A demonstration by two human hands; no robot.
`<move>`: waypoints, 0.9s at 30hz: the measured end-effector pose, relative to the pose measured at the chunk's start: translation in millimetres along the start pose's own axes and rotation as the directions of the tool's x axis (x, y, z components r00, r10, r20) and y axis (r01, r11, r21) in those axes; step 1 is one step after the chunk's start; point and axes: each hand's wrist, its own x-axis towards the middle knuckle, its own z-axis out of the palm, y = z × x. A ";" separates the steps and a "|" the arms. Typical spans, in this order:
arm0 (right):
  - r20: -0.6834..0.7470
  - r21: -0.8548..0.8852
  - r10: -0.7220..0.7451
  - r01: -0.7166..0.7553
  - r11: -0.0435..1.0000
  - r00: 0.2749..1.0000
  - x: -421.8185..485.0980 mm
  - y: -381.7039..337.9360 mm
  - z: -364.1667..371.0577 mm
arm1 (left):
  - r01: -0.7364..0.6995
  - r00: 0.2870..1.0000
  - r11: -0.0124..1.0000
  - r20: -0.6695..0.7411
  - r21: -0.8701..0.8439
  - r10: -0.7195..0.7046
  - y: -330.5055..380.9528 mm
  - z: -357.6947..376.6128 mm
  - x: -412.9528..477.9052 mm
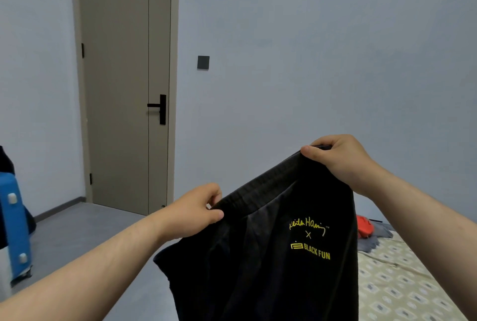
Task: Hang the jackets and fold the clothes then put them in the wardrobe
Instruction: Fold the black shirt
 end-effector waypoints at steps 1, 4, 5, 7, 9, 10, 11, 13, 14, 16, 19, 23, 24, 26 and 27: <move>0.010 0.004 -0.005 0.005 1.000 1.000 0.4 -1.9 2.3 | 0.032 0.999 0.997 0.032 -0.075 -0.029 4.0 4.7 -0.9; 0.027 0.025 -0.014 0.014 1.000 1.000 1.5 -7.1 9.1 | 0.105 0.993 0.962 0.073 -0.250 -0.089 17.4 17.4 0.5; 0.023 0.037 -0.010 0.009 0.999 1.000 1.6 -8.2 10.6 | 0.119 0.992 0.952 0.075 -0.283 -0.101 22.4 20.3 0.6; 0.011 0.056 0.006 -0.006 0.998 1.000 2.1 -9.8 12.5 | 0.136 0.989 0.942 0.099 -0.306 -0.110 30.7 25.9 -0.1; 0.001 0.063 0.017 -0.017 0.998 1.000 2.0 -10.5 12.5 | 0.117 0.989 0.940 0.119 -0.321 -0.083 37.3 34.6 -2.8; -0.003 0.064 0.023 -0.022 0.998 1.000 1.6 -10.5 11.7 | 0.112 0.990 0.931 0.121 -0.347 -0.074 39.0 39.2 -3.2; -0.006 0.064 0.030 -0.030 0.998 1.000 1.3 -10.2 10.7 | 0.107 0.991 0.921 0.114 -0.375 -0.069 40.9 43.5 -3.8; -0.012 0.069 0.045 -0.044 0.997 0.999 0.4 -9.0 8.1 | 0.077 0.997 0.959 0.037 -0.272 -0.070 42.7 47.3 -2.4; -0.011 0.071 0.050 -0.049 0.996 0.999 -0.1 -8.0 7.4 | 0.062 0.998 0.992 -0.009 -0.108 -0.063 42.6 46.5 -0.8; 0.000 0.072 0.057 -0.057 0.996 0.998 -2.1 -5.9 8.6 | 0.068 0.998 0.973 -0.009 0.218 -0.068 45.8 42.5 0.9; 0.007 0.073 0.071 -0.071 0.995 0.997 -5.1 -4.0 13.7 | 0.149 0.978 0.911 0.077 0.384 -0.193 57.6 42.7 1.7; -0.010 0.093 0.094 -0.093 0.991 0.996 -8.3 -5.8 15.5 | 0.408 0.898 0.908 0.223 -0.099 -0.379 66.3 52.8 0.5; -0.006 0.092 0.096 -0.095 0.991 0.995 -9.0 -6.1 14.6 | 0.434 0.892 0.879 0.233 -0.198 -0.388 64.5 54.6 0.3; 0.009 0.075 0.090 -0.091 0.993 0.996 -9.9 -6.3 11.9 | 0.411 0.911 0.838 0.180 -0.358 -0.370 56.5 59.1 1.3; 0.023 0.064 0.081 -0.082 0.995 0.996 -10.2 -6.8 10.8 | 0.369 0.927 0.825 0.108 -0.428 -0.359 52.7 60.2 2.4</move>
